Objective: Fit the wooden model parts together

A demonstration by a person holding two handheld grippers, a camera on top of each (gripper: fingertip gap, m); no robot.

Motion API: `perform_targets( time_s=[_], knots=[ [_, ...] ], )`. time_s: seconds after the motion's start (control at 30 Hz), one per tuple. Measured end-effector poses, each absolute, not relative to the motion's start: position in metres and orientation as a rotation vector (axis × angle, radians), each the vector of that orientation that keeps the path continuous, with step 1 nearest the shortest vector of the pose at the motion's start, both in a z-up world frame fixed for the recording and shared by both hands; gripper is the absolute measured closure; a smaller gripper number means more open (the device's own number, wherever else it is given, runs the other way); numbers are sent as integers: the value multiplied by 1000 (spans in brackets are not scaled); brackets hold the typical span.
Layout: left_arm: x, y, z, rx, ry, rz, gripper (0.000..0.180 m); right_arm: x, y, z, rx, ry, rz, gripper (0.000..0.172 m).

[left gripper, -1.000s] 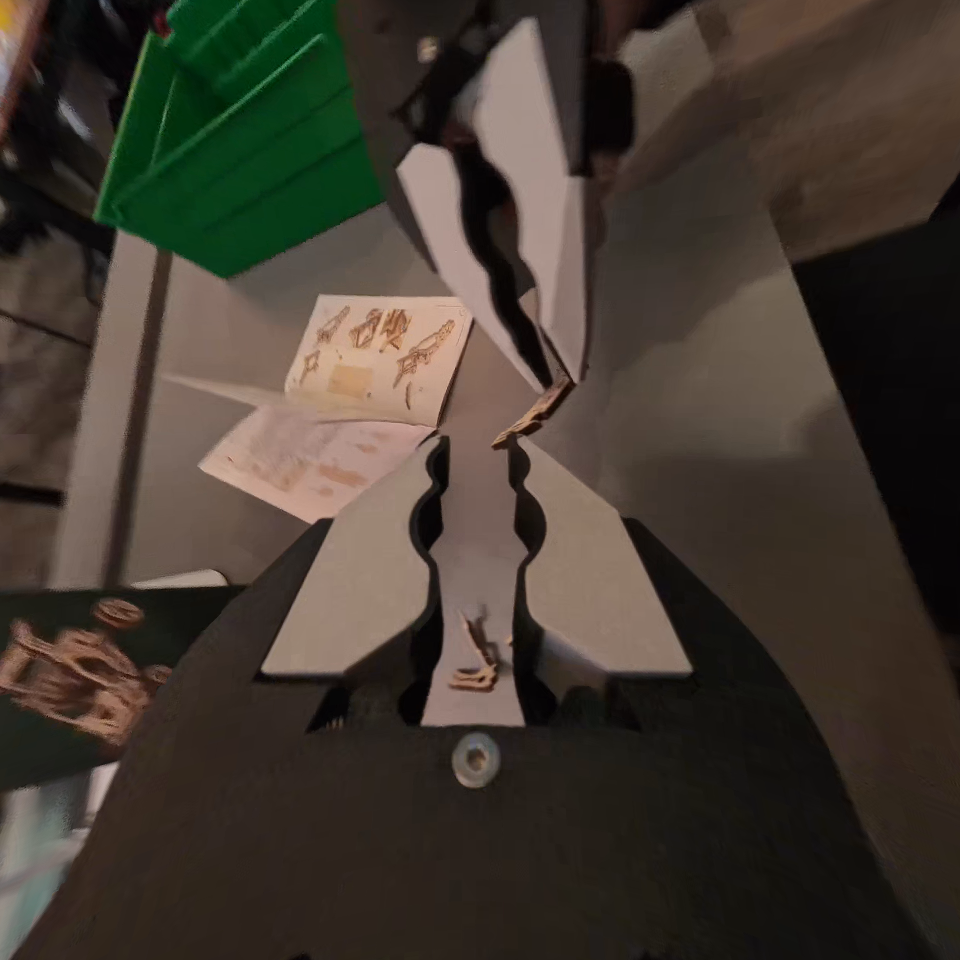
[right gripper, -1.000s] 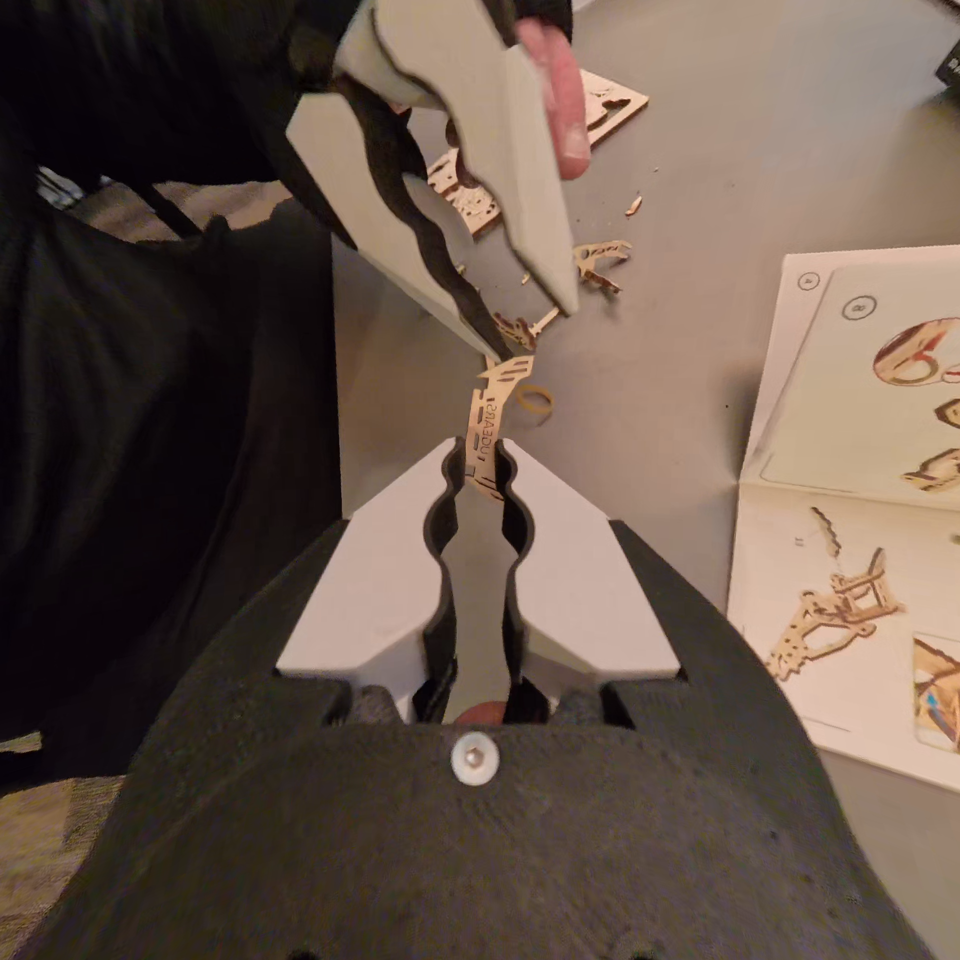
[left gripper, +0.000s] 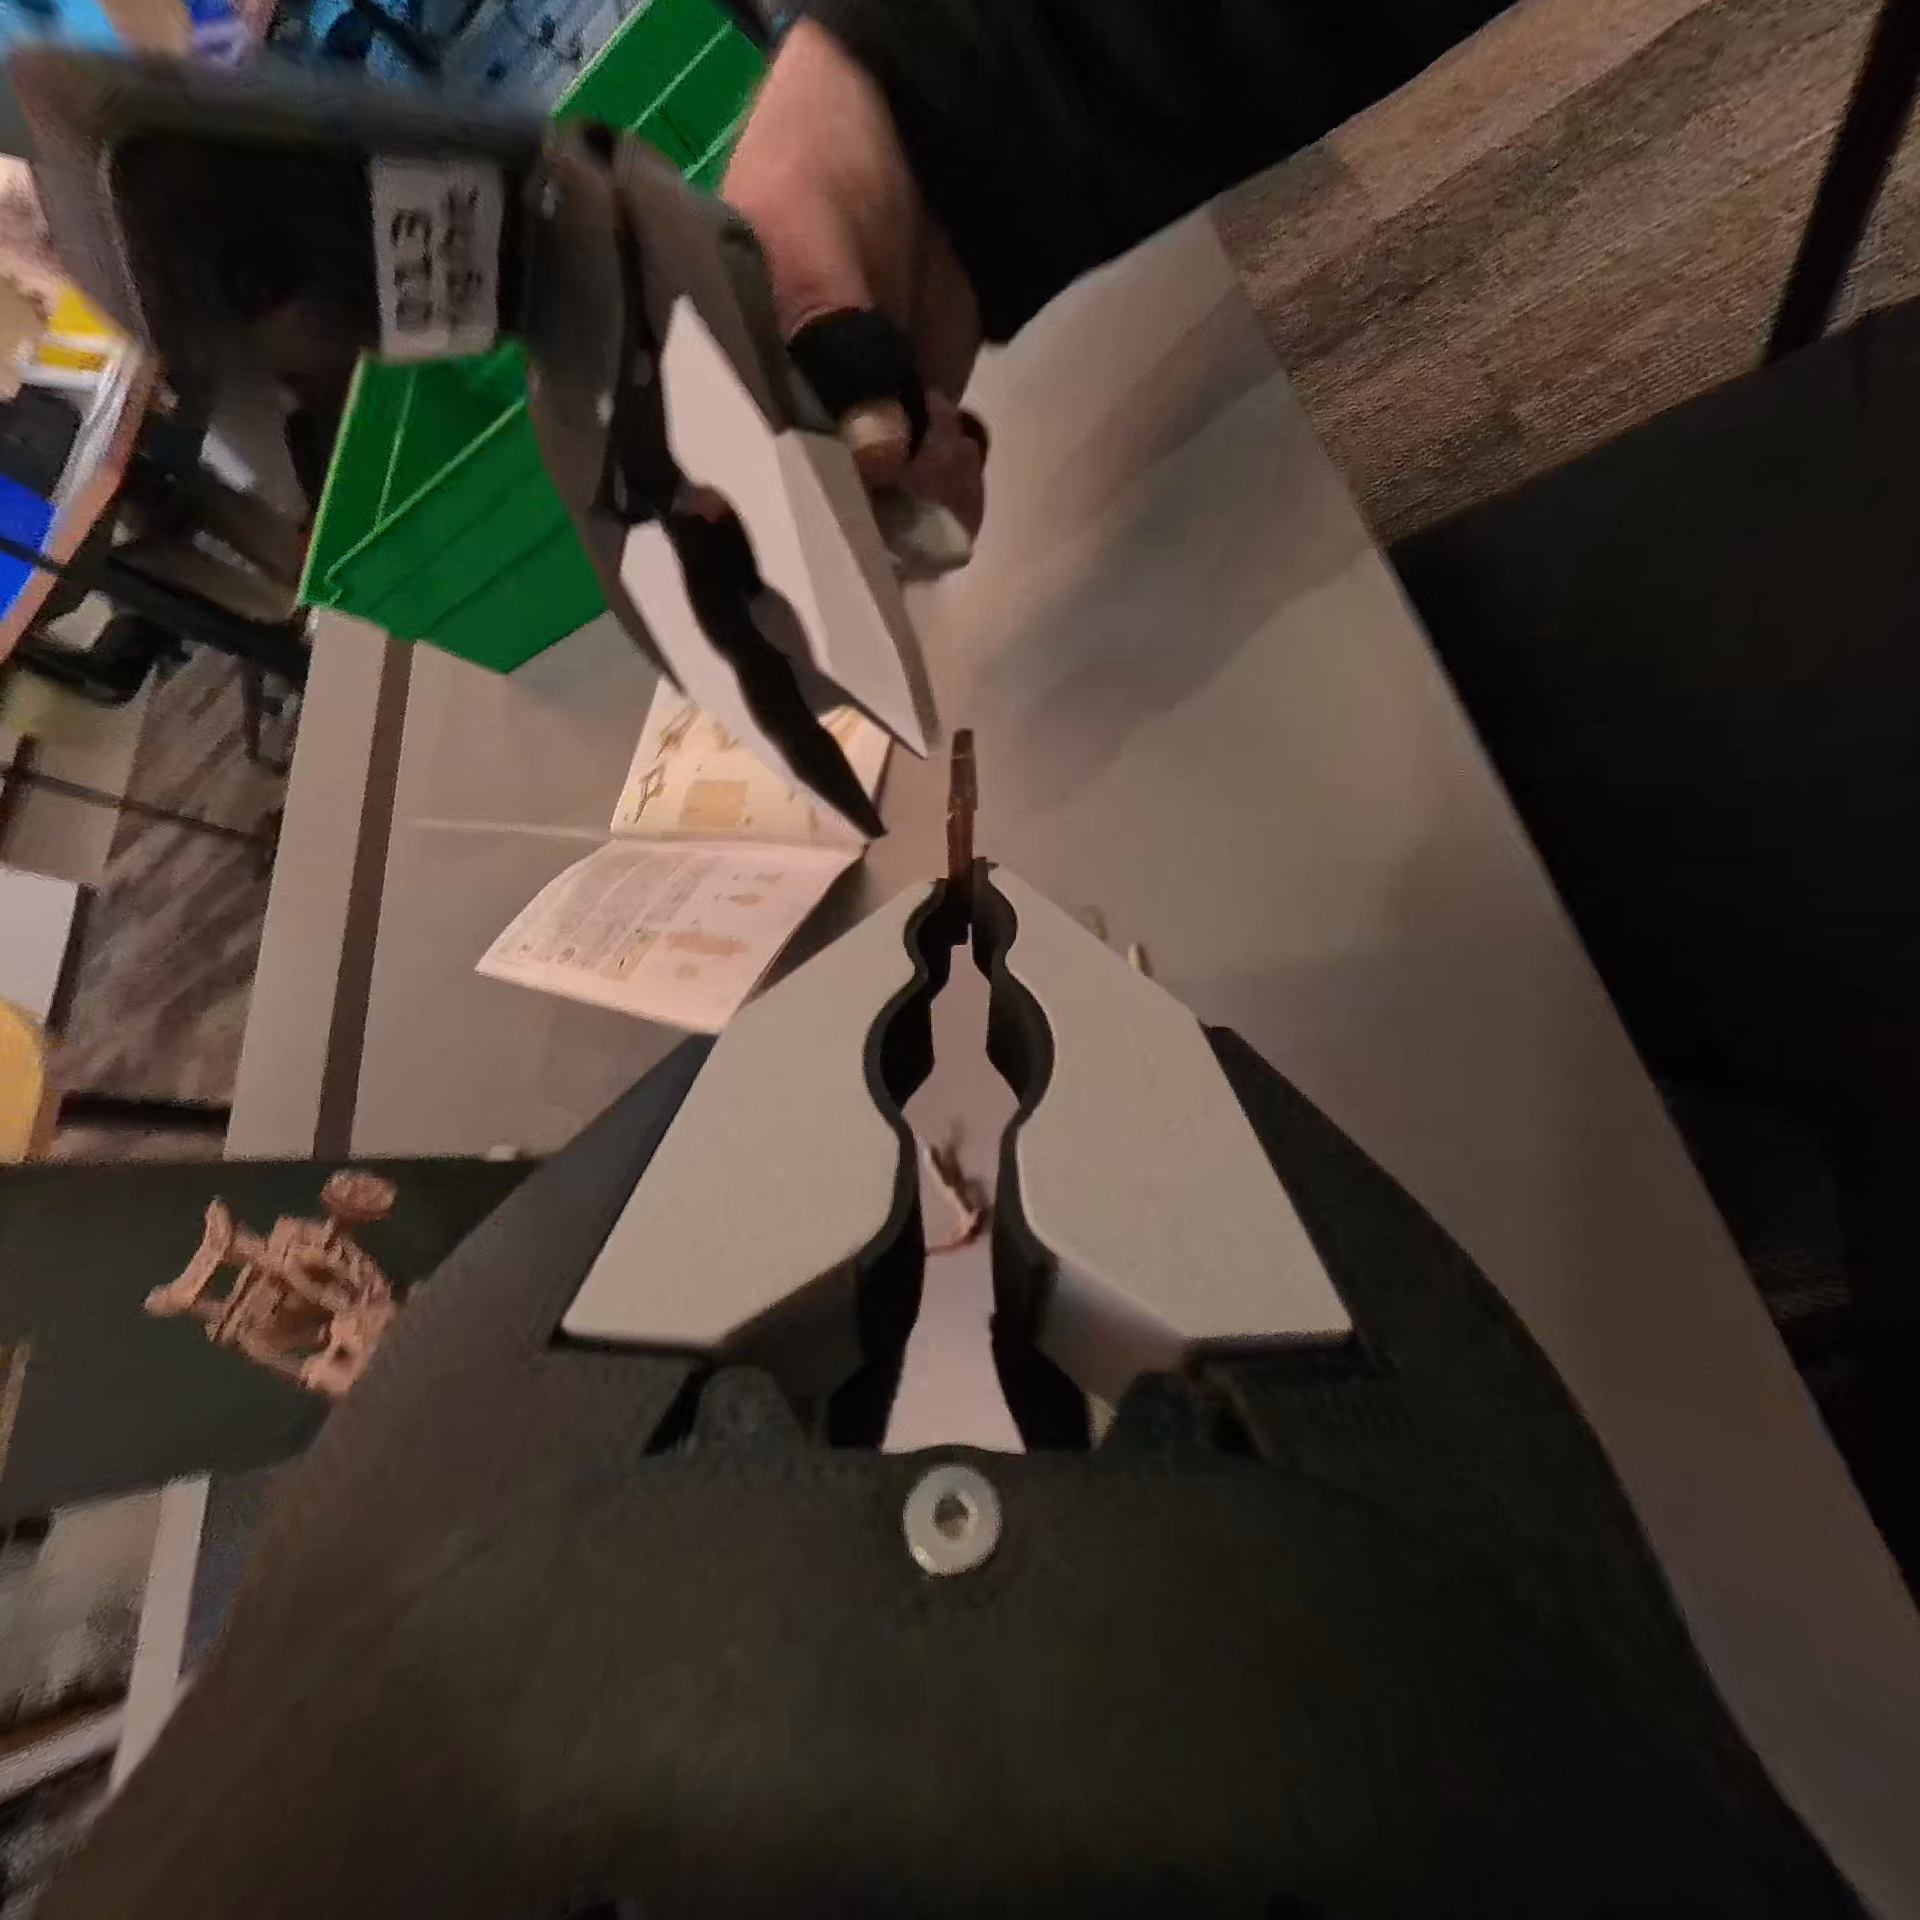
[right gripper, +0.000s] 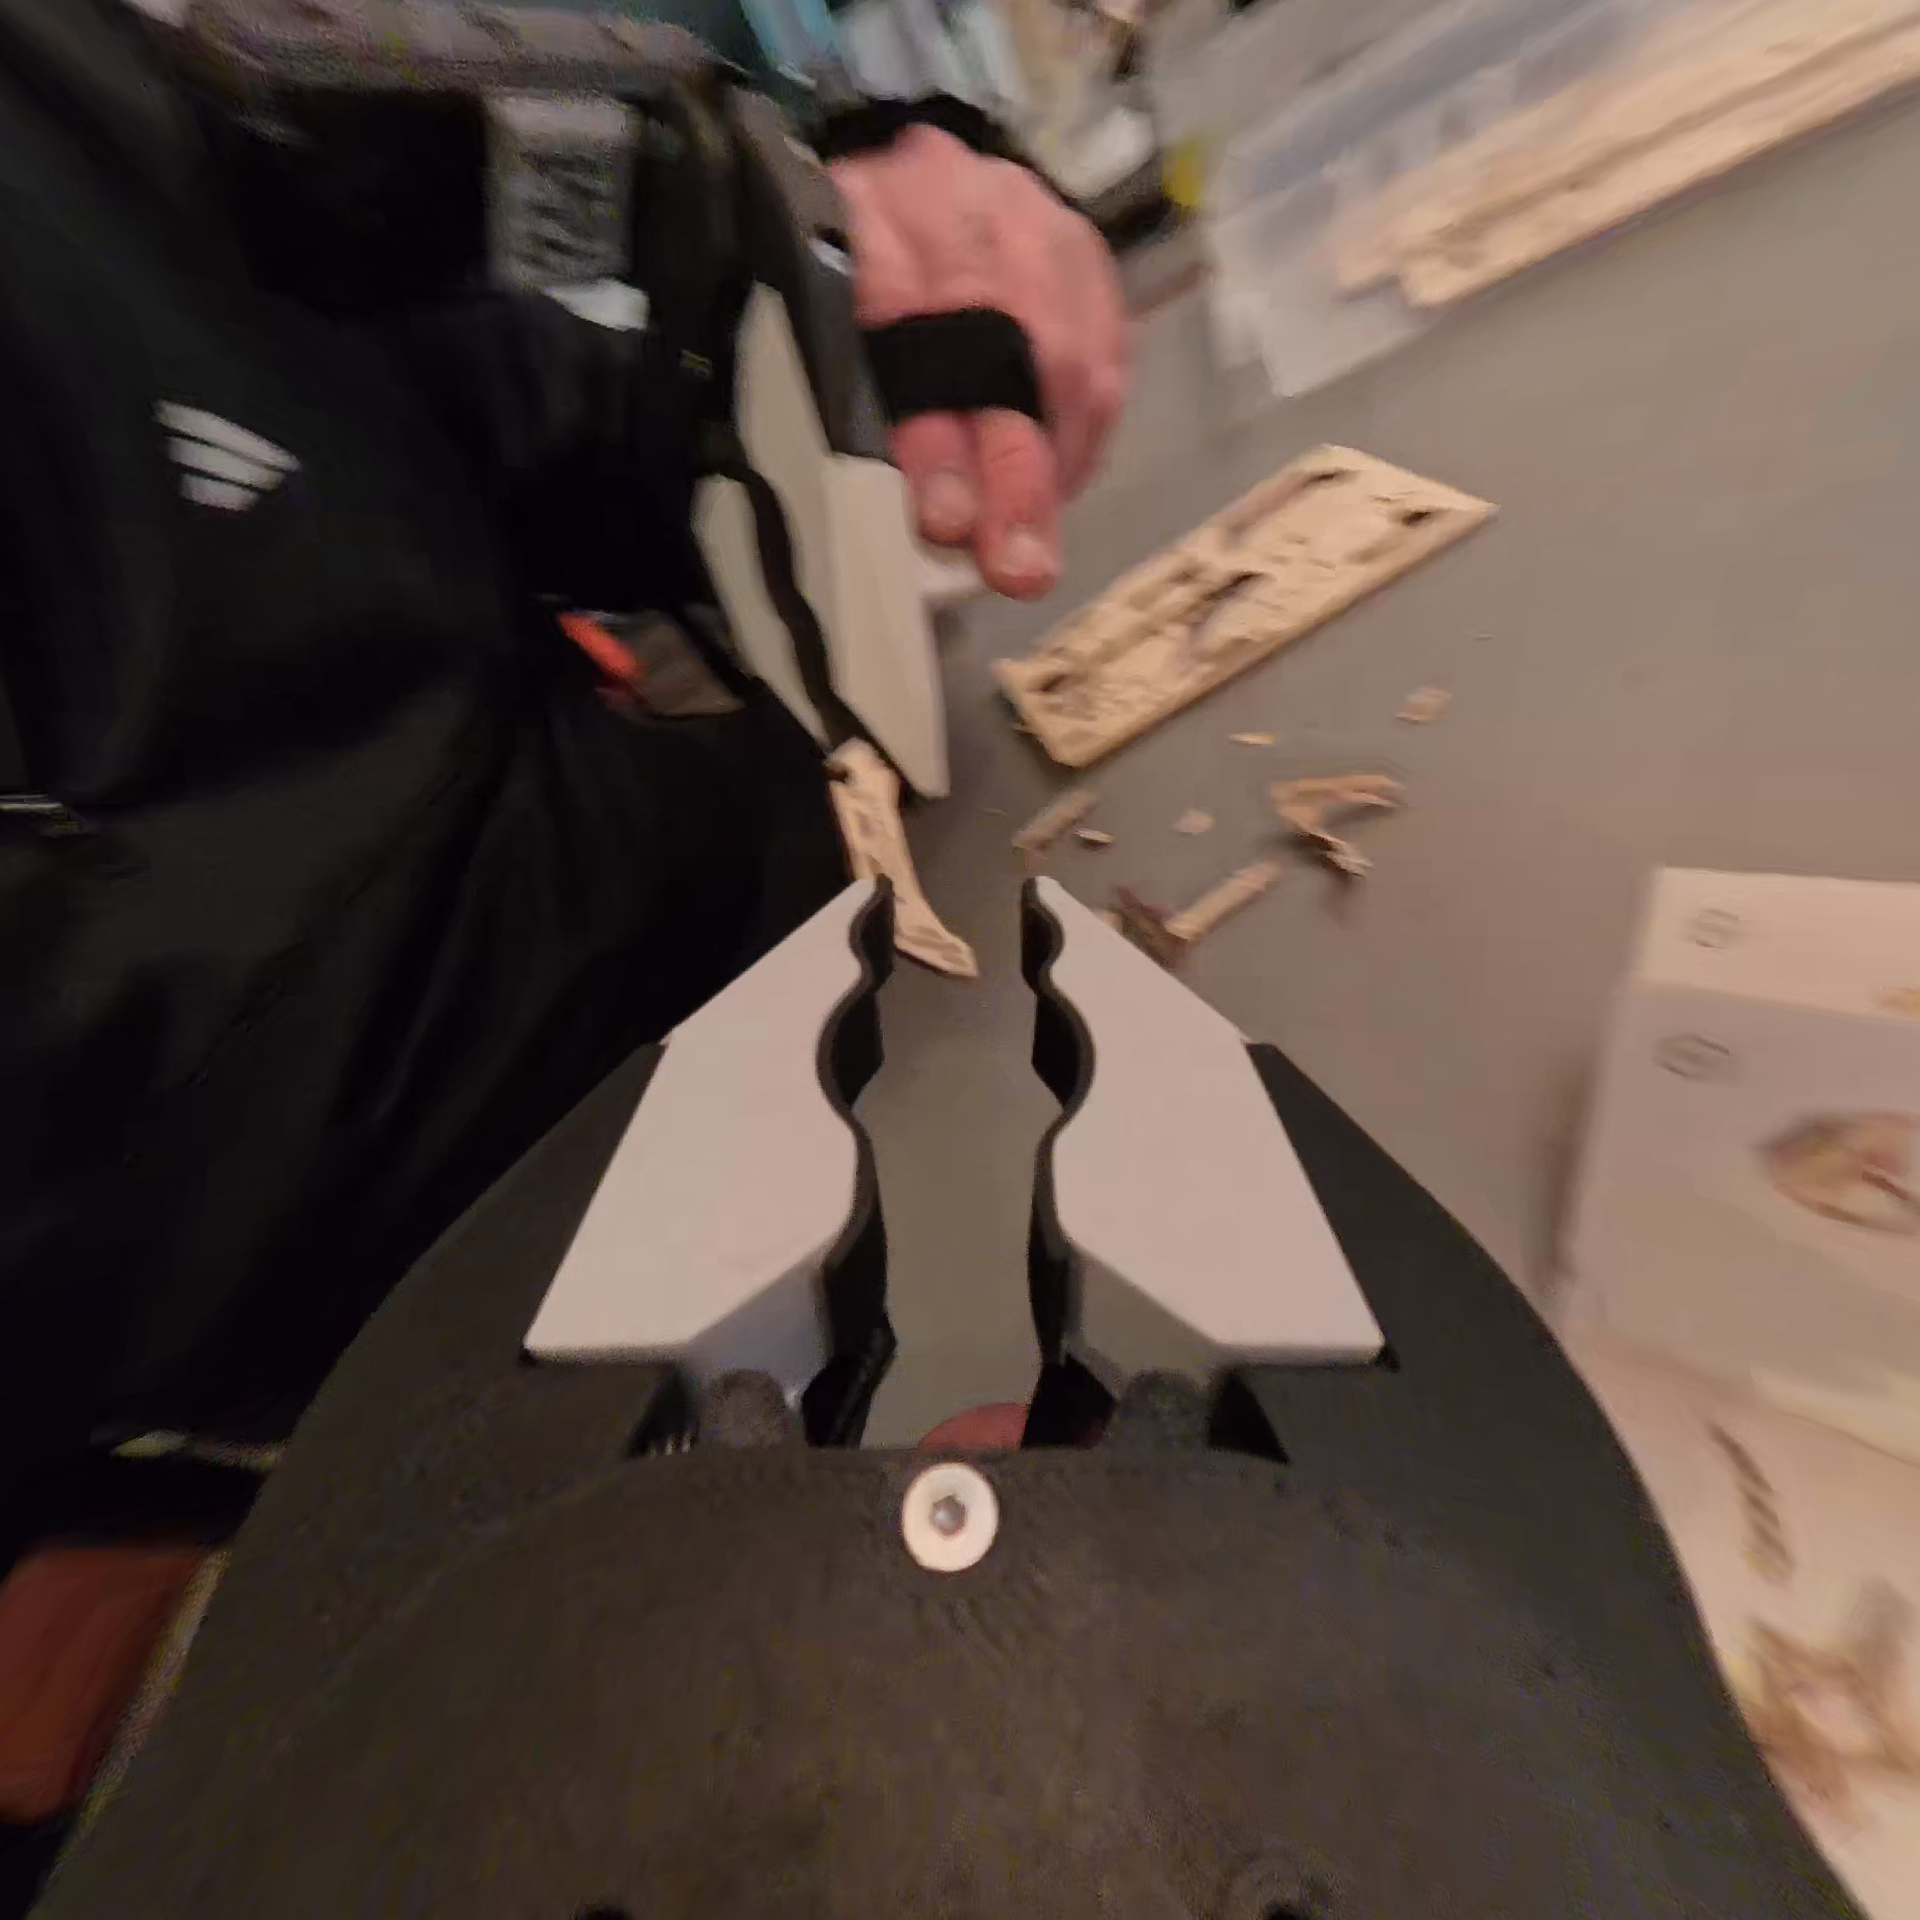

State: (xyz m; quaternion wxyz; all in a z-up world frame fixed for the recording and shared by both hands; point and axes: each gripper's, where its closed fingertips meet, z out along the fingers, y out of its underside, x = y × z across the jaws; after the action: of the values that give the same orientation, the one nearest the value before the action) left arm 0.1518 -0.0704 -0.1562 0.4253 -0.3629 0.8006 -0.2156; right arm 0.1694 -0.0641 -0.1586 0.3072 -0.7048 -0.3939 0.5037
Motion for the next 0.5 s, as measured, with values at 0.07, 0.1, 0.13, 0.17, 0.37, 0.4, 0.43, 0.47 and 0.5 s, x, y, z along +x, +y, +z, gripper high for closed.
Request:
perform_targets(
  time_s=[0.07, 0.1, 0.13, 0.17, 0.37, 0.4, 0.43, 0.47, 0.5],
  knots=[
    [143, -57, -163, -987, 1999, -474, 180, 176, -53, -172, -1919, -1064, 1068, 146],
    [139, -53, -166, -1024, 1993, -468, 180, 176, -56, -178, -1917, -1120, 960, 150],
    [136, -48, -168, -1076, 1982, -472, 180, 174, -60, -188, -1919, -1201, 834, 154],
    [133, -44, -171, -1135, 1979, -484, 180, 171, -64, -200, -1928, -1279, 728, 157],
    [127, -27, -183, -1334, 1928, -519, 179, 164, -64, -251, -2036, -1409, 425, 164],
    [127, -26, -185, -1359, 1928, -528, 180, 163, -66, -255, -2049, -1420, 424, 166],
    [128, -25, -186, -1376, 1918, -542, 180, 159, -65, -254, -2040, -1400, 447, 172],
    [129, -24, -186, -1392, 1902, -555, 180, 159, -64, -255, -2055, -1386, 456, 172],
    [129, -24, -186, -1414, 1891, -579, 180, 160, -63, -255, -2069, -1372, 472, 172]
  ],
)
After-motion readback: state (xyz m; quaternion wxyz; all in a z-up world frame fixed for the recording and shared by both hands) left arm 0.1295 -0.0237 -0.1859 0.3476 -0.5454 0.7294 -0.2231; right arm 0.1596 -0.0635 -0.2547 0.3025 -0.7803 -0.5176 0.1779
